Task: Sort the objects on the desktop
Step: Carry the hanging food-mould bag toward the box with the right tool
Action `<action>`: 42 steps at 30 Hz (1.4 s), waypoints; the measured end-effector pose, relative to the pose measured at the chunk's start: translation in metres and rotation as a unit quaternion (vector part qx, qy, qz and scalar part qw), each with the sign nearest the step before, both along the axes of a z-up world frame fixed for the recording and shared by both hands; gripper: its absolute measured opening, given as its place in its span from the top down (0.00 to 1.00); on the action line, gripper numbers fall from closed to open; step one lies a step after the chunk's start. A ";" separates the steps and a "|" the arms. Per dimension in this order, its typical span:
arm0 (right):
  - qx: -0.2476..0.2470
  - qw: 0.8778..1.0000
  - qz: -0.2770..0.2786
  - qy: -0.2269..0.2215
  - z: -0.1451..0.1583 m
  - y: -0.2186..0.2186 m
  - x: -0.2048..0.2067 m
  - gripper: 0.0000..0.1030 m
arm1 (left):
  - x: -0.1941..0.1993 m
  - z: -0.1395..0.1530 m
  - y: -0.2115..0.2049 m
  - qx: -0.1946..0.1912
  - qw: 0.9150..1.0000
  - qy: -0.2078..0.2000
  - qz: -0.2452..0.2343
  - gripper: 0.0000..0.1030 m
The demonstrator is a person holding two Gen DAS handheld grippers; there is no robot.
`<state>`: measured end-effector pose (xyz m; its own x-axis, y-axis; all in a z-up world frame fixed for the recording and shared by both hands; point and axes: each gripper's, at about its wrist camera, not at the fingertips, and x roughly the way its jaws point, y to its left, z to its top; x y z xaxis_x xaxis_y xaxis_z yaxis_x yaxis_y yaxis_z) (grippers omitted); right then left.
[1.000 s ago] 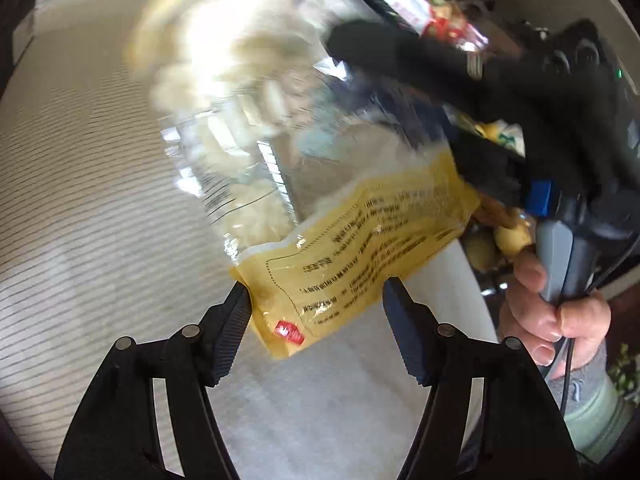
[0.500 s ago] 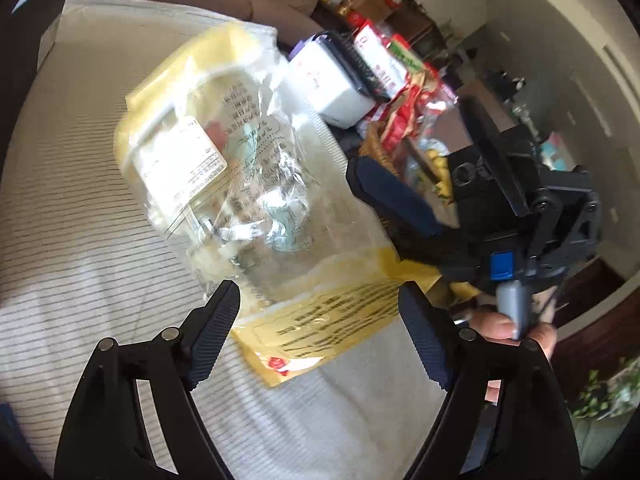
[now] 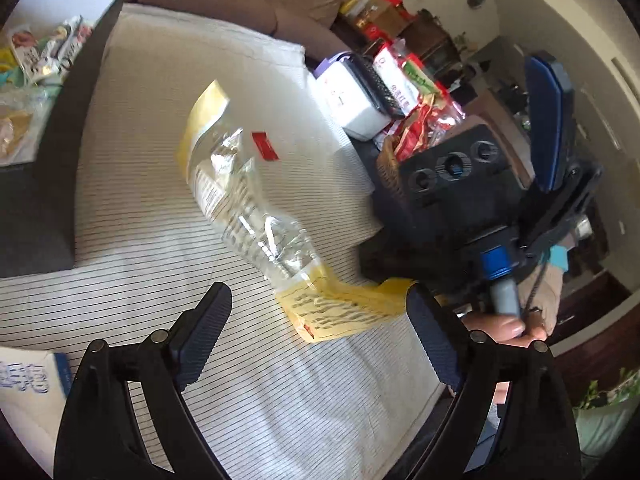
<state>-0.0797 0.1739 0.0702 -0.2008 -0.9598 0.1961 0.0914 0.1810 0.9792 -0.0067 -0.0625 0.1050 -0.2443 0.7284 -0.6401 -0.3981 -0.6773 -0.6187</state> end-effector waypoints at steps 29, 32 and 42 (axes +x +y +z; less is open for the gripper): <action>0.460 0.885 -0.001 0.068 -0.059 0.020 -0.028 0.45 | -0.022 -0.072 0.017 -0.184 0.981 -0.029 0.052 0.28; 0.439 0.897 0.003 0.061 -0.061 0.022 -0.024 0.58 | -0.024 -0.064 0.018 -0.171 0.984 -0.010 0.052 0.41; 0.461 0.876 -0.043 0.136 -0.012 0.026 -0.013 0.64 | -0.020 -0.036 0.042 -0.153 0.986 0.048 0.039 0.52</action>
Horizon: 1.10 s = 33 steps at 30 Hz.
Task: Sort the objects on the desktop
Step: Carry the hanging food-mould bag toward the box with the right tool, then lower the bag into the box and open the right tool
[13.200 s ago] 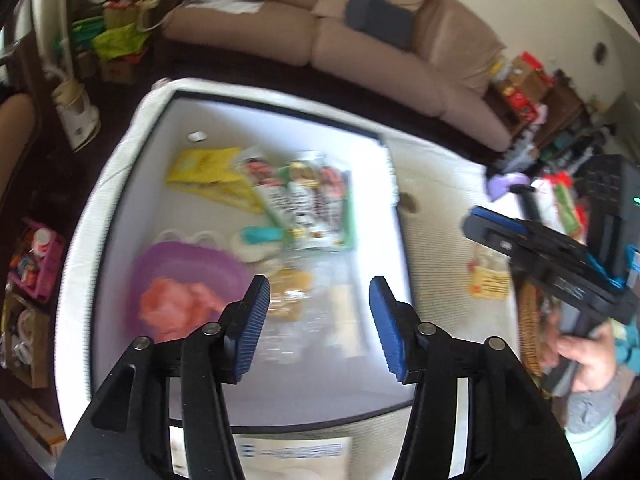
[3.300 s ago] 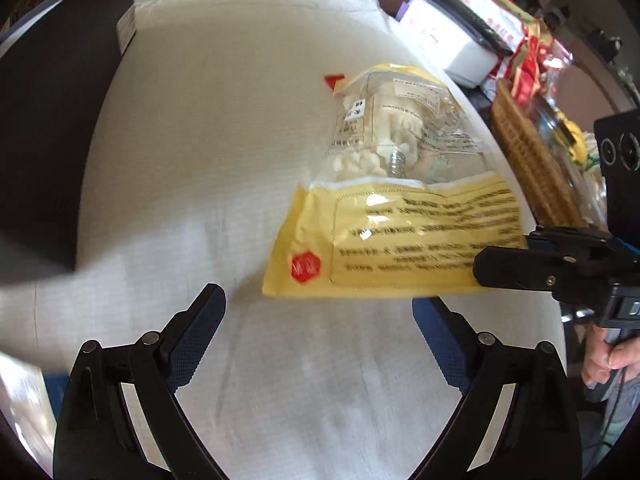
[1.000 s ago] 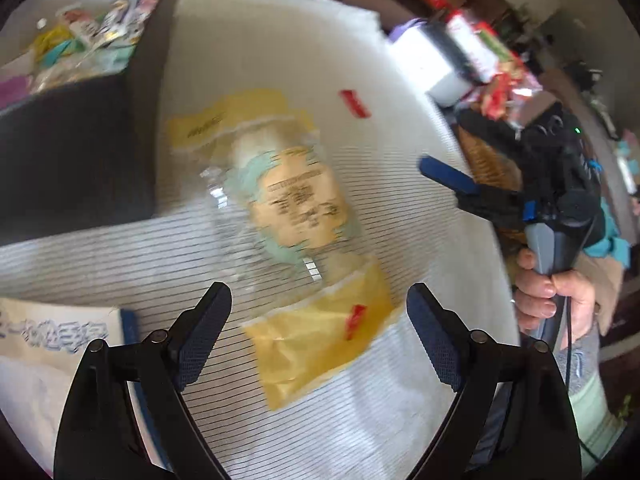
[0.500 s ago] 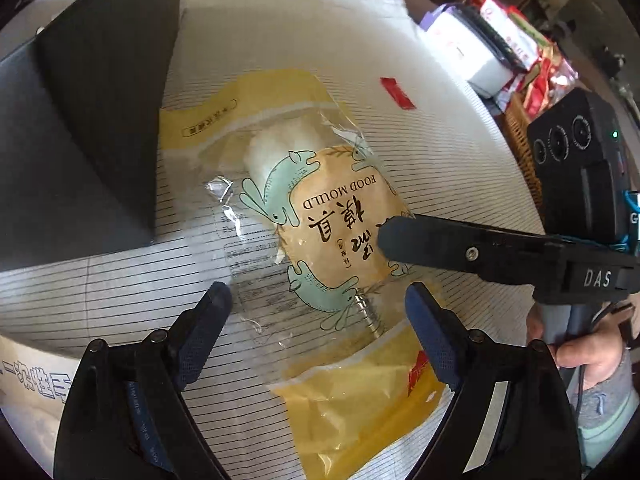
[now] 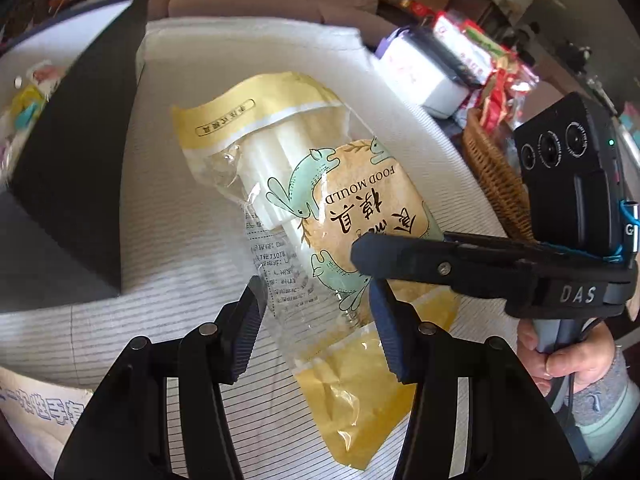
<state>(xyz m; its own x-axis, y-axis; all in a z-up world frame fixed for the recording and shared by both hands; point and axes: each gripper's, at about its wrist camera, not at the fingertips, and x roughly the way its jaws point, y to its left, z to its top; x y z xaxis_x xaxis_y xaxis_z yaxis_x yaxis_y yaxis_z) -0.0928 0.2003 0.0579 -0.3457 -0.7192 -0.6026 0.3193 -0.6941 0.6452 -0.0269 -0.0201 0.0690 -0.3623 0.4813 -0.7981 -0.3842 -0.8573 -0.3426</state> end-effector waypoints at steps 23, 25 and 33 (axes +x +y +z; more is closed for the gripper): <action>-0.064 0.995 0.037 0.060 0.155 -0.154 -0.067 0.64 | -0.097 0.175 -0.150 0.007 1.000 0.020 0.014 0.54; -0.059 0.997 0.027 0.047 0.144 -0.179 -0.085 0.64 | -0.120 0.164 -0.170 -0.006 1.000 0.004 0.013 0.54; 0.053 0.999 -0.003 0.001 0.074 -0.232 -0.128 0.65 | -0.184 0.070 -0.186 -0.108 0.992 -0.059 -0.001 0.52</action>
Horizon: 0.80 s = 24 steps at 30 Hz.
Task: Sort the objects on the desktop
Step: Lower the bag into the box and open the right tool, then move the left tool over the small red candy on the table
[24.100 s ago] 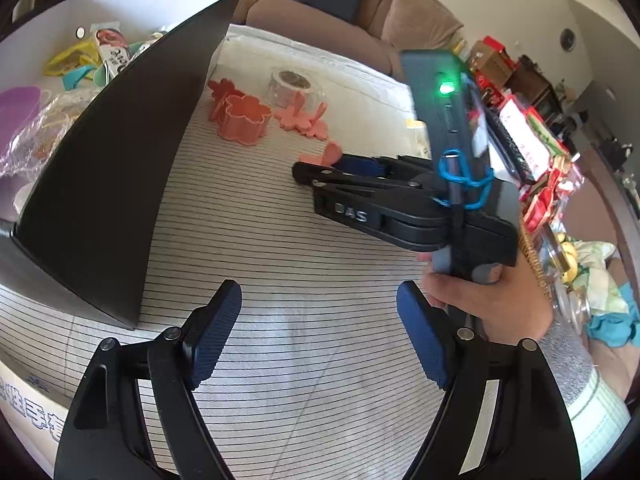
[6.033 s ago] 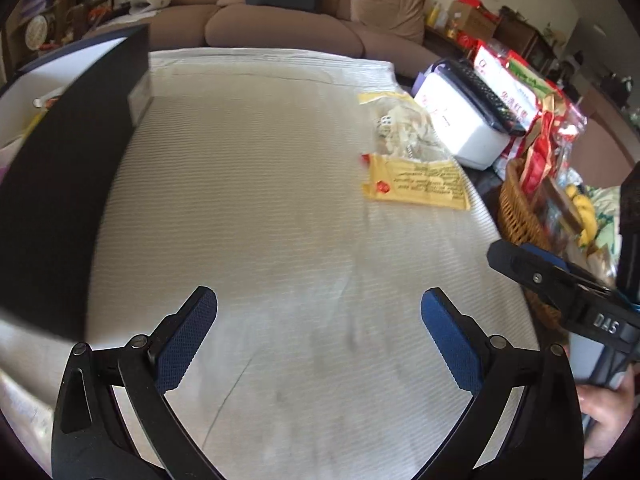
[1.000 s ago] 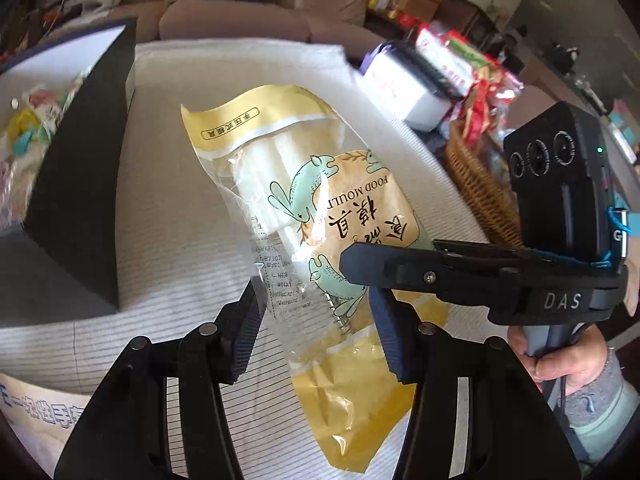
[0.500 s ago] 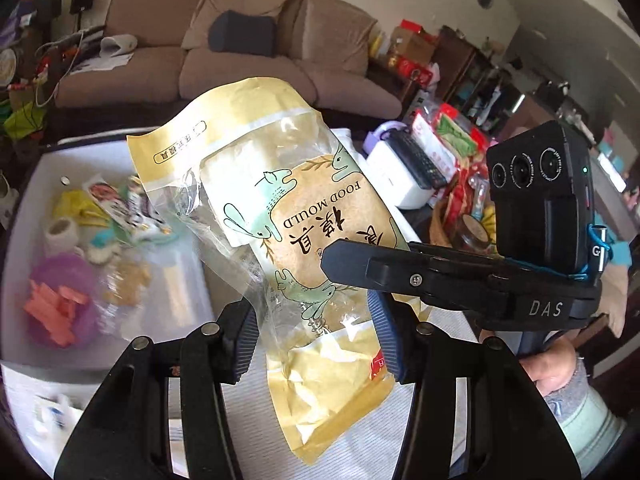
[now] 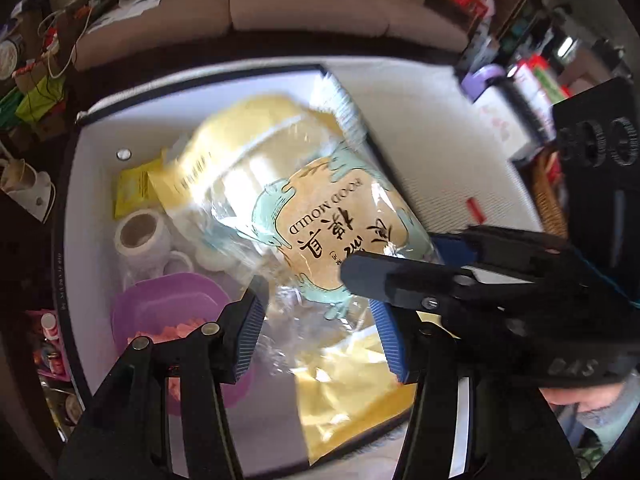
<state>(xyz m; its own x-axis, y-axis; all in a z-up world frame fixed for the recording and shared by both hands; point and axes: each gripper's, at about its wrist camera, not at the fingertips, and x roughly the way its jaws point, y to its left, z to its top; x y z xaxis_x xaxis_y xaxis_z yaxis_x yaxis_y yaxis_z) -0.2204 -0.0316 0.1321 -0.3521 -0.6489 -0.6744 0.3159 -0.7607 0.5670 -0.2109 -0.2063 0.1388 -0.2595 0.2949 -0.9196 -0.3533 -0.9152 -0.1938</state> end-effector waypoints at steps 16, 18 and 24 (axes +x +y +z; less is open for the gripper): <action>0.109 0.993 0.016 0.050 0.025 0.031 0.042 0.65 | 0.022 -0.008 -0.002 -0.088 0.995 0.029 0.024 0.46; 0.103 0.993 0.010 0.047 0.028 0.041 0.043 0.65 | 0.031 0.002 0.008 -0.074 0.996 0.032 0.022 0.37; 0.085 0.996 0.008 0.037 0.033 0.057 0.054 0.57 | 0.046 0.003 0.021 -0.127 0.992 0.004 0.004 0.31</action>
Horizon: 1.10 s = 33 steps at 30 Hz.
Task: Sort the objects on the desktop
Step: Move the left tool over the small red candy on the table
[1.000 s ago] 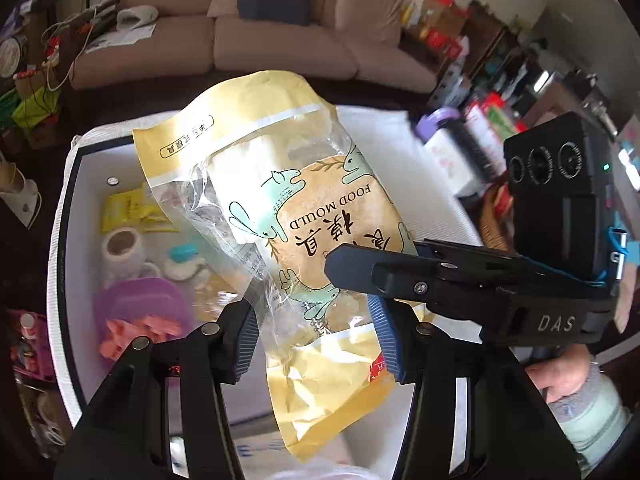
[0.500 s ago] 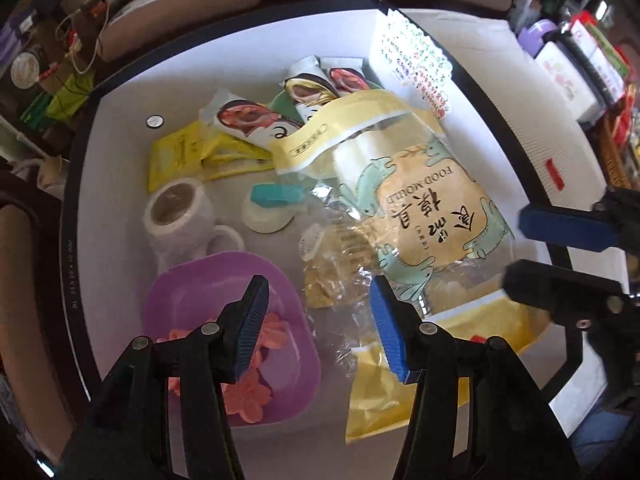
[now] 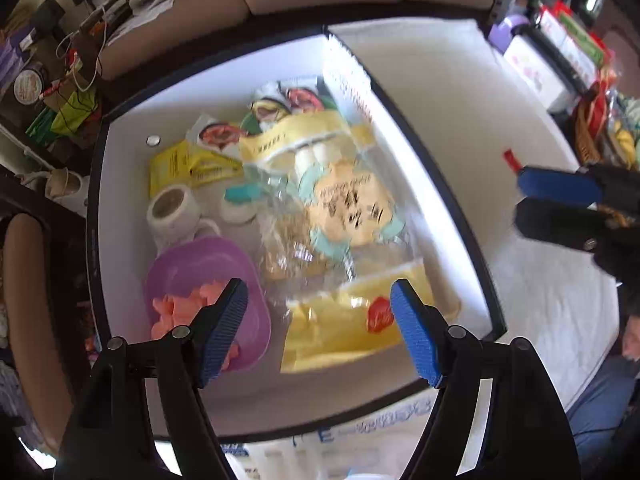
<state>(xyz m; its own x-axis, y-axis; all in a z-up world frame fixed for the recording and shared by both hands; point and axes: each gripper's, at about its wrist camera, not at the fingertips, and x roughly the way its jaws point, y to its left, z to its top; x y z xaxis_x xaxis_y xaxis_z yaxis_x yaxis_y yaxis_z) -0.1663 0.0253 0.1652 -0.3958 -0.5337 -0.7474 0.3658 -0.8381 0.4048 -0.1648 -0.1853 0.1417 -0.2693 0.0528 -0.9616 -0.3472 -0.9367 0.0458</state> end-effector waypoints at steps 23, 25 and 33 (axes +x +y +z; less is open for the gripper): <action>0.040 0.989 -0.136 0.037 0.001 0.184 0.061 0.00 | 0.060 0.043 0.165 0.115 0.991 0.065 0.023 0.00; 0.029 0.985 -0.165 0.038 -0.008 0.204 0.069 0.00 | 0.056 0.028 0.184 0.130 0.989 0.061 0.040 0.00; -0.106 0.958 -0.263 0.052 -0.033 0.276 0.098 0.00 | 0.012 -0.075 0.259 0.116 0.987 0.069 0.092 0.19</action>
<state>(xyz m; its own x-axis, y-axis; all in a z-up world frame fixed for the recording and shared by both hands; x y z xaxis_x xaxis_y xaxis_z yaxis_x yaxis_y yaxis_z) -0.0682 0.3012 0.1323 -0.7179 -0.3747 -0.5867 -0.0374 -0.8208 0.5700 -0.1532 0.0737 0.0665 -0.4223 0.2057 -0.8828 -0.1755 -0.9740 -0.1430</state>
